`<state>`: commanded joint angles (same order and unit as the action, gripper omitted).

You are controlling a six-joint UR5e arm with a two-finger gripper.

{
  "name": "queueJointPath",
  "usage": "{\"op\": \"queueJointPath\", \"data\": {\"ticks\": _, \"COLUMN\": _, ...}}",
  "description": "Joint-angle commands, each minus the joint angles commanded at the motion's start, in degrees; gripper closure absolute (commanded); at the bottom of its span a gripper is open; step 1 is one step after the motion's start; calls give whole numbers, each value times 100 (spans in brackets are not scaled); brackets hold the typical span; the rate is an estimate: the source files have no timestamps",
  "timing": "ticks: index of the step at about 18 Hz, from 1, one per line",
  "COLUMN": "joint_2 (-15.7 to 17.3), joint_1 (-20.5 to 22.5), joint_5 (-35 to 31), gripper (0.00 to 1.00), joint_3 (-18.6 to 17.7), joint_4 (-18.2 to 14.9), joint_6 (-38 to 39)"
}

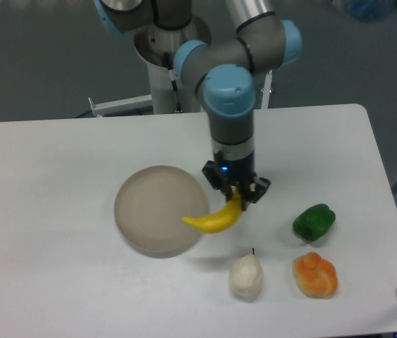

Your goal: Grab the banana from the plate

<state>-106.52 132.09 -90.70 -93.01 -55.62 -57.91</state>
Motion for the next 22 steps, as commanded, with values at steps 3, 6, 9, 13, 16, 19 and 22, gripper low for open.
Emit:
{"op": "queueJointPath", "data": {"ticks": 3, "joint_2": -71, "joint_1": 106, "joint_5": -9, "gripper": 67, "joint_3": 344, "joint_4": -177, "joint_6": -212}}
{"op": "queueJointPath", "data": {"ticks": 6, "joint_2": -71, "joint_1": 220, "joint_5": 0, "gripper": 67, "joint_3": 450, "joint_4": -221, "joint_6": -247}}
{"op": "queueJointPath", "data": {"ticks": 9, "joint_2": -79, "joint_1": 220, "joint_5": 0, "gripper": 67, "joint_3": 494, "joint_4": -212, "joint_6": -309}}
{"op": "queueJointPath", "data": {"ticks": 13, "joint_2": -167, "joint_1": 229, "joint_5": -9, "gripper": 67, "joint_3": 547, "joint_4": -195, "joint_6": -309}}
{"op": "queueJointPath", "data": {"ticks": 16, "joint_2": -246, "joint_1": 264, "joint_5": -52, "gripper": 67, "joint_3": 617, "joint_4": -177, "joint_6": -309}}
{"op": "queueJointPath", "data": {"ticks": 19, "joint_2": -255, "joint_1": 264, "joint_5": -97, "gripper": 67, "joint_3": 643, "joint_4": -177, "joint_6": -309}}
{"op": "queueJointPath", "data": {"ticks": 22, "joint_2": -264, "joint_1": 264, "joint_5": -97, "gripper": 67, "joint_3": 670, "joint_4": -186, "joint_6": -309}}
